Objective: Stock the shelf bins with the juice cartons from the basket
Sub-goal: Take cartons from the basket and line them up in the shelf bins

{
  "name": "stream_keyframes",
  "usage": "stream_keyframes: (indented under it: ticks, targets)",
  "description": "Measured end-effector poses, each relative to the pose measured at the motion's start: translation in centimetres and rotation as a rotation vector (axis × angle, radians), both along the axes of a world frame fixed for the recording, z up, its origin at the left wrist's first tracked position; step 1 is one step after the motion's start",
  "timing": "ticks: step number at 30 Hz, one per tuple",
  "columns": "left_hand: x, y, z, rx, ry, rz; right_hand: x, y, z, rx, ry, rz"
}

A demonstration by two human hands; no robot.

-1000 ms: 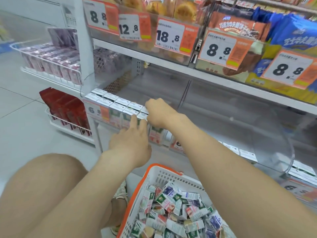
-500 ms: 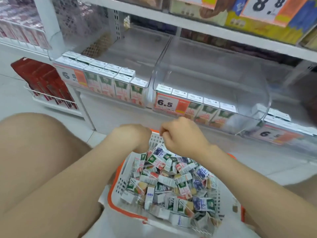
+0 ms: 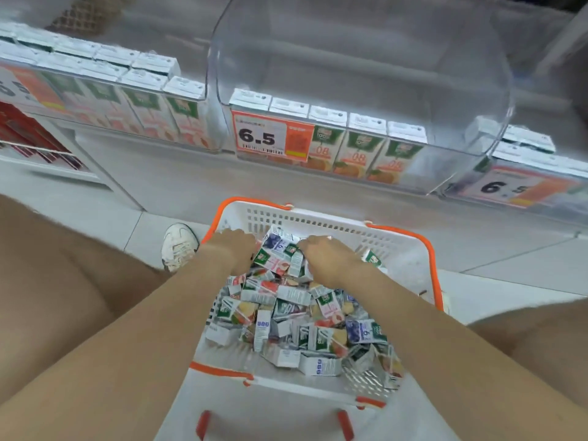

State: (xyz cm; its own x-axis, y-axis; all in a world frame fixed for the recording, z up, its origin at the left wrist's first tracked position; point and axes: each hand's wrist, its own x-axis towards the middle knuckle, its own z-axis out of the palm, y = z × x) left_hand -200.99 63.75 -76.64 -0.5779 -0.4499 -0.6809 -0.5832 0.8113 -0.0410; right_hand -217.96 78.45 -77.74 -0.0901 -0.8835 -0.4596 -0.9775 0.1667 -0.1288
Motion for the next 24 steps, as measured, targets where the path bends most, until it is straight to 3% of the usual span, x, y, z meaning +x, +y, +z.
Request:
stream_keyframes:
  ticks: [8, 16, 19, 24]
  targets:
    - [0.5, 1.6, -3.5, -0.130, -0.048, -0.017, 3.0, -4.0, -3.5, -0.063, 0.008, 0.165]
    - [0.0, 1.3, -4.0, -0.166, -0.139, -0.076, 2.9, -3.8, -5.5, -0.241, 0.304, 0.388]
    - [0.5, 1.6, -5.1, -0.101, -0.121, -0.104, 3.2, -3.7, -5.2, -0.253, 0.233, 0.381]
    - [1.4, 1.9, -5.8, -0.061, -0.077, -0.114, 2.8, -2.9, -4.4, -0.254, 0.047, 0.154]
